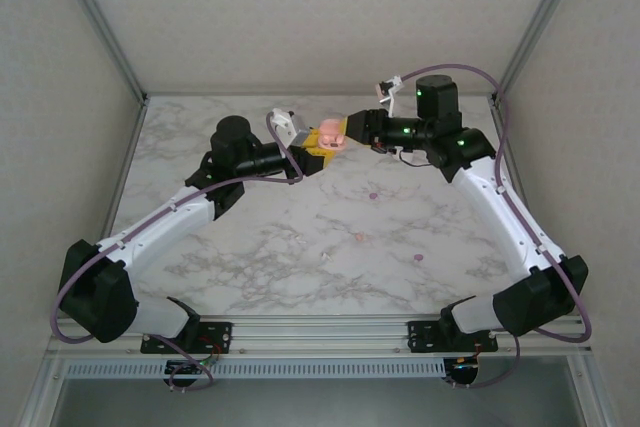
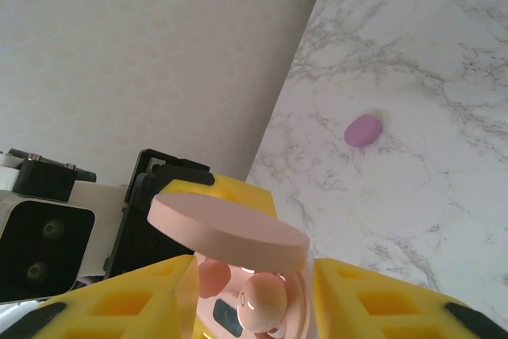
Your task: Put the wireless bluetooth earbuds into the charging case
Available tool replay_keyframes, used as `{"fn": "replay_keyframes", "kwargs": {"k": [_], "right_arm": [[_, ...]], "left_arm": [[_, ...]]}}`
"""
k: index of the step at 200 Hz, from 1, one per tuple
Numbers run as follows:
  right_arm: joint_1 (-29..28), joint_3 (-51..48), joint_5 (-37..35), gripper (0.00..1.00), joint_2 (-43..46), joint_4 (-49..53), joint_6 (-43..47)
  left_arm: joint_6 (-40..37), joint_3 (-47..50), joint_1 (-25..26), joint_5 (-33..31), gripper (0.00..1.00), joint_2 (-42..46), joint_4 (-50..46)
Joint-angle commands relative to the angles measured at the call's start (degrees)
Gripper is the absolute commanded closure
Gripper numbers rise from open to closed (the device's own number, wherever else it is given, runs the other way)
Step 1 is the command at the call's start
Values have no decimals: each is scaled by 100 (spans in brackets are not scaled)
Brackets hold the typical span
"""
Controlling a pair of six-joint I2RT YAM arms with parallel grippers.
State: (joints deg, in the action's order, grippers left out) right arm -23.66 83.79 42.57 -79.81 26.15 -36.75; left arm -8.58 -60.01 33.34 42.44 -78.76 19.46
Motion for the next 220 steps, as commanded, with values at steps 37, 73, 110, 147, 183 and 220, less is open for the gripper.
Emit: {"fn": "replay_keyframes", "kwargs": {"k": [37, 73, 110, 147, 183, 220], "right_arm": [[-16, 150, -319, 64, 368, 302, 158], [-25, 178, -70, 77, 228, 181, 0], [-29, 210, 0, 81, 43, 185, -50], [-69, 230, 190, 81, -50, 39, -81], [-86, 317, 99, 77, 64, 215, 129], [-66, 198, -855, 67, 722, 769, 541]], "left_arm": [[-84, -97, 58, -100, 81, 124, 121], [-74, -125, 75, -73, 81, 104, 150], [-77, -155, 102, -60, 81, 98, 130], [-102, -169, 120, -46, 81, 104, 93], [-132, -143, 120, -132, 81, 128, 69], [-192, -52, 120, -489, 81, 217, -10]]}}
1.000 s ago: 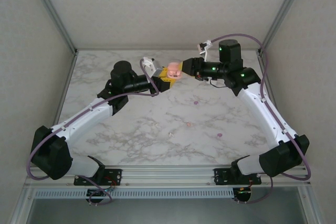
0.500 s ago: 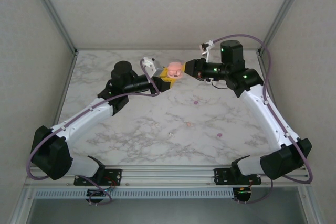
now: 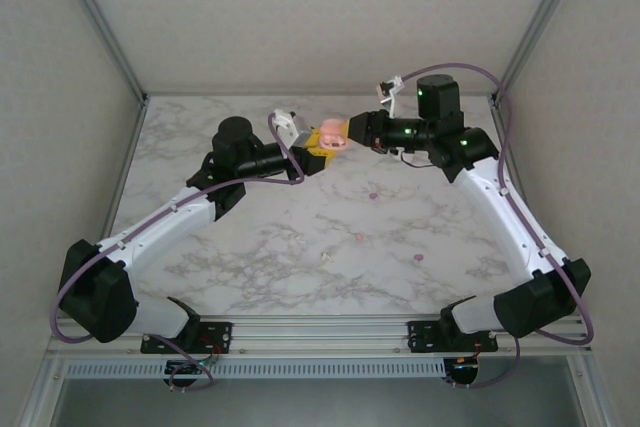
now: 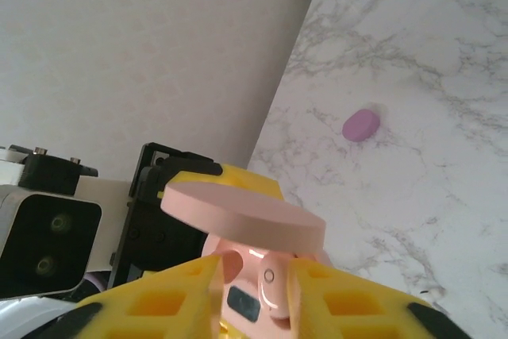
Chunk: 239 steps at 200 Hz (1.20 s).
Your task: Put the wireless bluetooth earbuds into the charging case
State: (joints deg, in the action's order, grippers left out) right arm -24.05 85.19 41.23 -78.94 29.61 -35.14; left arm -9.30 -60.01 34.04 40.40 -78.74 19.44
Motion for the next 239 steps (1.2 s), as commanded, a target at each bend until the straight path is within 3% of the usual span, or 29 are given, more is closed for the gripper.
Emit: {"fn": "replay_keyframes", "kwargs": {"k": [1, 36, 61, 76, 119, 198, 239], "right_arm": [[-24, 45, -766, 67, 665, 441, 391], [75, -698, -2775, 61, 1530, 1225, 358], [215, -1177, -3803, 59, 1498, 2190, -47], [229, -1497, -3663, 57, 1272, 2351, -52], [8, -2581, -2252, 55, 189, 1540, -441], [-692, -2191, -2602, 59, -1889, 1257, -170], [-767, -1999, -2577, 60, -2308, 1188, -130]], "left_arm": [[-122, -45, 50, -295, 81, 221, -5], [-10, 300, 7, -710, 82, 467, 106], [113, 609, -29, -1038, 82, 723, 235], [130, 729, -29, -1183, 81, 893, 227], [87, 911, -29, -1416, 81, 1261, 95], [-98, 906, -29, -1518, 81, 1513, -160], [-134, 894, -28, -1535, 81, 1519, -231]]}}
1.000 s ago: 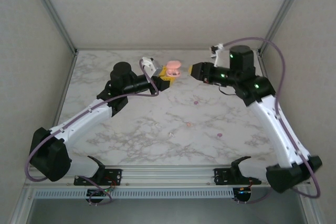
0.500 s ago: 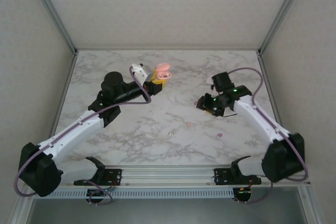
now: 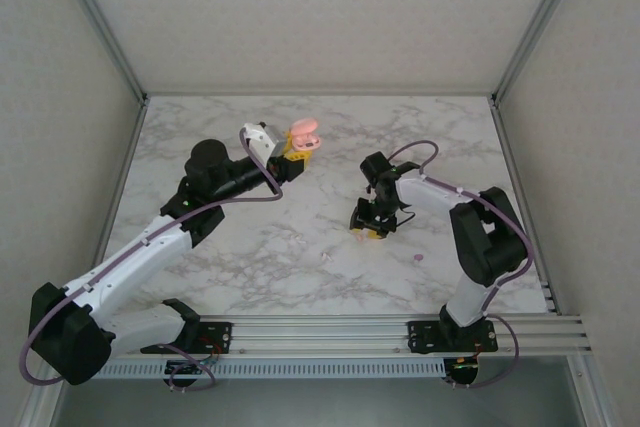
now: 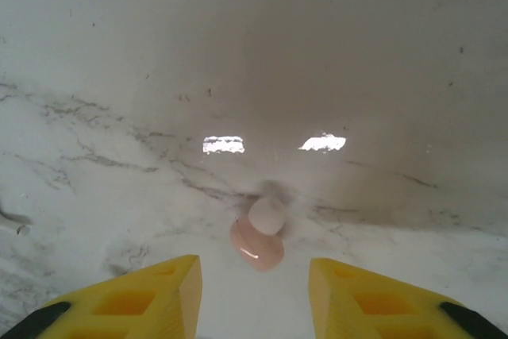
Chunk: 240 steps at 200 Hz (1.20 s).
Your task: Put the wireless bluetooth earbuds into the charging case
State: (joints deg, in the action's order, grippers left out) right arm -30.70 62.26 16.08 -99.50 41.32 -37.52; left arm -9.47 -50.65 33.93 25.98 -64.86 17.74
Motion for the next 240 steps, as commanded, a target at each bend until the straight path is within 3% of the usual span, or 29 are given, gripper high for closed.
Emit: {"fn": "replay_keyframes", "kwargs": {"k": [1, 176, 240], "right_arm": [[-102, 294, -61, 60, -251, 16, 109], [-381, 890, -29, 62, -798, 120, 707], [-380, 1206, -438, 61, -956, 296, 903]], "left_arm": [[-121, -45, -18, -93, 81, 131, -65], [-118, -156, -18, -36, 81, 18, -77], [-100, -149, -17, -16, 81, 33, -82]]}}
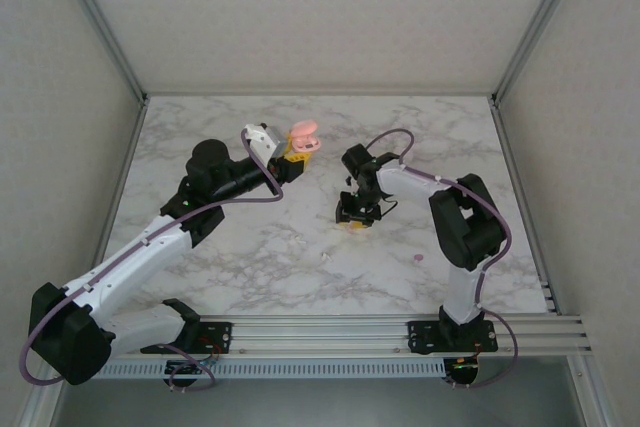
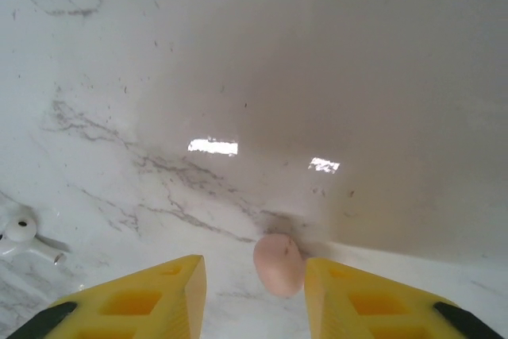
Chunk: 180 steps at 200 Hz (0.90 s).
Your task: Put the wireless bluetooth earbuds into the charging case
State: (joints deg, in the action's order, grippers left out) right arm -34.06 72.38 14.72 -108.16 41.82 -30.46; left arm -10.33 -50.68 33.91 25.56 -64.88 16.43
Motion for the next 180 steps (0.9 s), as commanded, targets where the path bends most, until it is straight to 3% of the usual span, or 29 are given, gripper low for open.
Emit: {"fn": "replay_keyframes", "kwargs": {"k": [1, 67, 137, 180], "right_arm": [[-41, 200, -307, 61, -102, 251, 197], [-139, 482, -393, 62, -282, 578, 827], [-511, 863, -1316, 65, -696, 1131, 1112], [-547, 877, -1364, 72, -767, 1161, 1127]], "left_arm": [[-23, -146, -15, 22, 81, 36, 47], [-73, -109, -16, -51, 81, 107, 10], [-77, -110, -16, -86, 81, 133, 0], [-79, -109, -16, -86, 81, 125, 8]]}}
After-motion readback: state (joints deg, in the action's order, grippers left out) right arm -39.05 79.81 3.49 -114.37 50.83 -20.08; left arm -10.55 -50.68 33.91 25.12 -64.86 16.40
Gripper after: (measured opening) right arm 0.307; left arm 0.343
